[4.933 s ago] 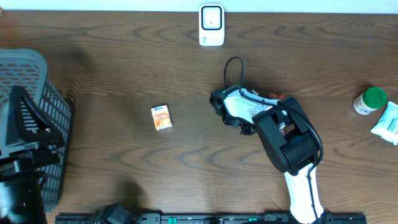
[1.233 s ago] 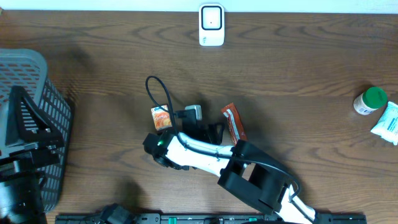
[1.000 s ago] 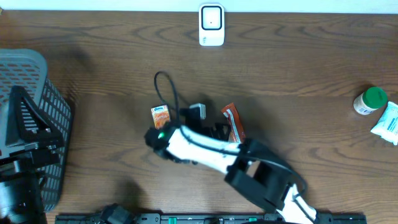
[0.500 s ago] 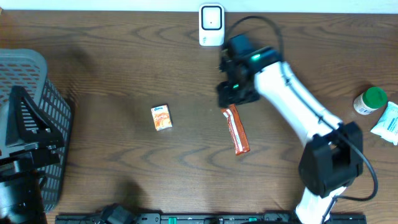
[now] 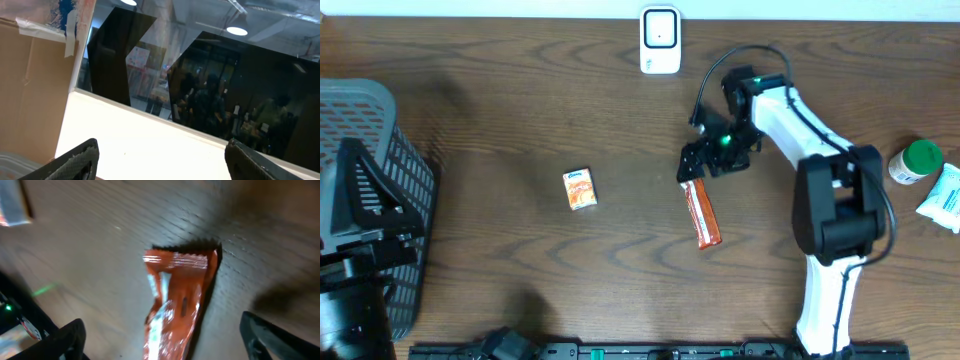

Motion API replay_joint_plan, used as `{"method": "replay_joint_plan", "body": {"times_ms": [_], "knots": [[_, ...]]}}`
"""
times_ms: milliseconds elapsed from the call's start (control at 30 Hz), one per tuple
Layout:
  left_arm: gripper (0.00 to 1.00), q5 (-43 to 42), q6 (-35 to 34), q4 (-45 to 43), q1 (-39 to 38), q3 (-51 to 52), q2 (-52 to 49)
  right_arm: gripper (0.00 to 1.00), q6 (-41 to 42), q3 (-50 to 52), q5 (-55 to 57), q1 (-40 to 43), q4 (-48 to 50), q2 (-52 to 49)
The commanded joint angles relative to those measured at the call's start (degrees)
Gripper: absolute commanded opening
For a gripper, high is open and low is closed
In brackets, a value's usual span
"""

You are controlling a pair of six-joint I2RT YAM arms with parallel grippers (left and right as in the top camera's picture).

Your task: Scan the item barcode

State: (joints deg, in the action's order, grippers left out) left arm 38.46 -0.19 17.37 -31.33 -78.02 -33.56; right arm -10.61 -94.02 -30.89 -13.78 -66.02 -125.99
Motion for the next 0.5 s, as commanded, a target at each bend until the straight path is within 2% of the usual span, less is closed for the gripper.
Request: {"method": "replay_joint_plan", "body": {"times_ms": [0, 300, 367, 467], "knots": [[0.81, -0.48, -0.13, -0.33, 0.02, 0.57, 0.50, 0.88, -5.42, 0.37, -1.66, -0.04, -1.53, -4.55], [0.81, -0.48, -0.13, -0.33, 0.02, 0.57, 0.50, 0.87, -7.15, 1.07, 3.72, 0.17, -4.96, -10.10], [0.81, -0.48, -0.13, -0.33, 0.02, 0.57, 0.50, 0.82, -4.92, 2.40, 6.67, 0.20, -2.73, -10.10], [0.81, -0.48, -0.13, -0.33, 0.02, 0.57, 0.50, 0.66, -1.29, 5.40, 10.97, 0.24, 1.49, -10.10]]}}
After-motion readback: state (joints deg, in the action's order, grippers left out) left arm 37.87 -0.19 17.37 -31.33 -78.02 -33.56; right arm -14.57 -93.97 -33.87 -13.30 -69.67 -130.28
